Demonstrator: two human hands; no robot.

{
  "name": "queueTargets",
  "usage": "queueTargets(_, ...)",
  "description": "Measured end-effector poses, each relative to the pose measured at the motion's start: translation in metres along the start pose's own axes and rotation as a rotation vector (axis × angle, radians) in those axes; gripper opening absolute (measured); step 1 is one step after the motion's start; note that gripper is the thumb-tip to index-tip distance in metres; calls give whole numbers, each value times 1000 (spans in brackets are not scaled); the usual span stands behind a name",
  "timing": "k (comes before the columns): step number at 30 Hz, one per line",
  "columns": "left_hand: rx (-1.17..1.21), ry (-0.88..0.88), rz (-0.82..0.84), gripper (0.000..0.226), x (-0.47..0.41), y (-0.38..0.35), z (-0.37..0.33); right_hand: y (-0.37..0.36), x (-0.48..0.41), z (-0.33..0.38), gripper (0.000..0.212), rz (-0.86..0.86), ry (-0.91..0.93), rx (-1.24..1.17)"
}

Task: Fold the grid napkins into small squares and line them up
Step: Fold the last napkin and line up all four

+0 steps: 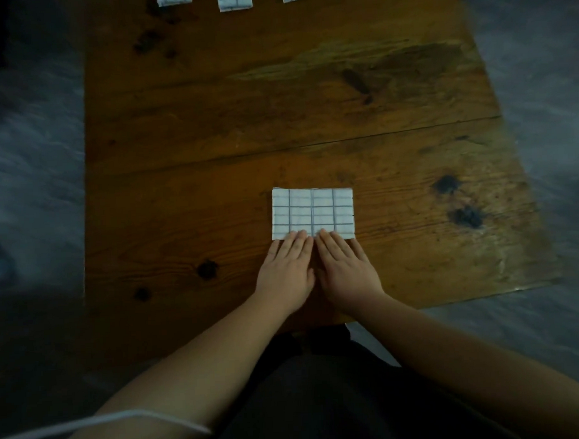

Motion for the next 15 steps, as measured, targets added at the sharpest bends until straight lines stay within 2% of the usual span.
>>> queueTargets(7, 26, 74, 5, 63, 18, -2, 41, 3, 18, -44, 66, -10, -74, -9)
queueTargets(10, 64, 91, 1, 63, 20, 2, 44, 13, 19, -48, 64, -20, -66, -85)
queueTargets(15, 231, 95, -178, 55, 23, 25, 24, 57, -18, -44, 56, -134, -47, -215)
Point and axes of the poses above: each hand's wrist, its own x-axis away from the middle knuckle, its own y-axis out of the back of the hand, z = x × y, the point moved 5 cm from there along -x, towards the middle knuckle, and after that the axes turned 3 degrees about z, right-handed, at the moved point
